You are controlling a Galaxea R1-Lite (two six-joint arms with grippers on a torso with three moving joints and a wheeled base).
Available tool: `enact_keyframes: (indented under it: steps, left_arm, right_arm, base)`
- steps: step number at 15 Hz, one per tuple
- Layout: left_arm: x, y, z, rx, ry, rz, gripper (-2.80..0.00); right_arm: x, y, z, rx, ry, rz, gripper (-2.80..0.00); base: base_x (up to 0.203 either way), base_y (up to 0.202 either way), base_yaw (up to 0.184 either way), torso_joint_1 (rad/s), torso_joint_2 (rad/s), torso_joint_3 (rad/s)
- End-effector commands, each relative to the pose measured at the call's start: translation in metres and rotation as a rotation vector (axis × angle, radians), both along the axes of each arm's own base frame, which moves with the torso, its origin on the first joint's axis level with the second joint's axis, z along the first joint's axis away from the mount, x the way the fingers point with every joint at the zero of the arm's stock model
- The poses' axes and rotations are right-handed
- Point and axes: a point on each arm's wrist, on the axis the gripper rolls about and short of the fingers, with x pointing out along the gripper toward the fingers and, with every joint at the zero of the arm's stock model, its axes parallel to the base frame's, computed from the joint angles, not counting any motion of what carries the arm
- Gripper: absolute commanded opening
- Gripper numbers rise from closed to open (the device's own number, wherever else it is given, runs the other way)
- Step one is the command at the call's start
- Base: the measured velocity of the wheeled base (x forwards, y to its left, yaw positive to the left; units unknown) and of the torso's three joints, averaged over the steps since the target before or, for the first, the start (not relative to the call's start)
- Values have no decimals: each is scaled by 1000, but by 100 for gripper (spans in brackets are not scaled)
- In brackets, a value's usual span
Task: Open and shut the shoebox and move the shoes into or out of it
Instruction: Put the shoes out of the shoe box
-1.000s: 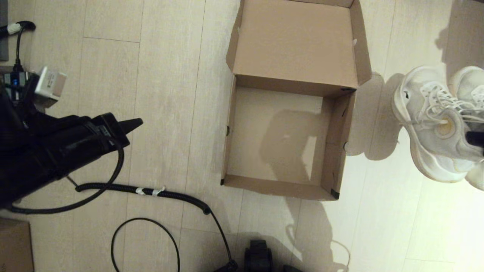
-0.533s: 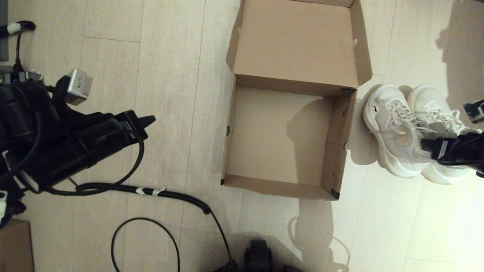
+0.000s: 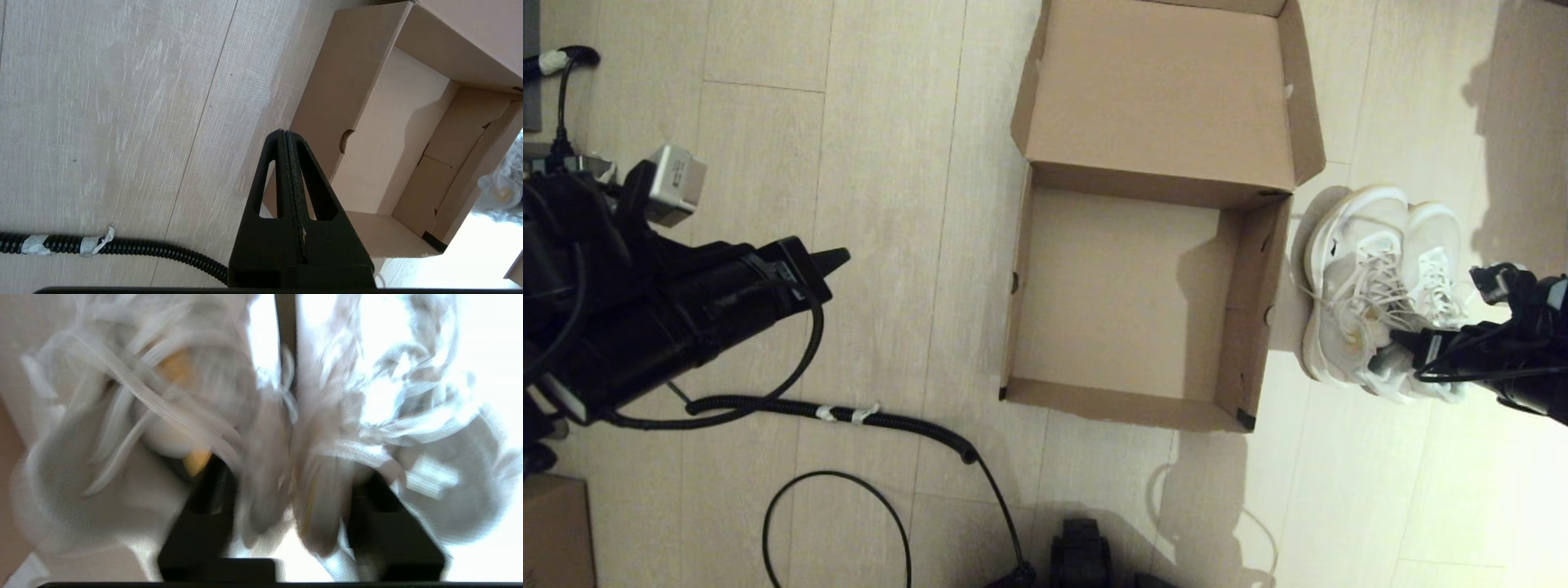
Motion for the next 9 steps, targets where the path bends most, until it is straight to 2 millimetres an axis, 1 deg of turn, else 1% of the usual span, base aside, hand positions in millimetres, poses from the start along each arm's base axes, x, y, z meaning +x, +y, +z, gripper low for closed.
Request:
enact_keyframes:
  steps: [1,3,4,6,9]
  left_arm:
    - [2,0,0,-3,-3,-1,-280]
    - [1,0,1,-3,-5,-2,-280]
    - [-1,0,3,-4,-14,-2,-280]
    - [-7,2,11,-10,-41,2,-280]
    - [-24,6,21,-15,-66,5,-280]
  right_arm:
    - [7,-3,-15,11,35,3,0]
    - [6,-3,-14,10,37,1,0]
    - [2,-2,-8,5,20,0,0]
    - [-14,3,16,-14,-39,2,0]
    - [-45,14,48,-40,-103,5,0]
  base:
    - [0,0,0,0,0,0]
    - [0,0,0,0,0,0]
    - [0,0,0,0,0,0]
    - [0,0,0,0,0,0]
    - [0,0,0,0,0,0]
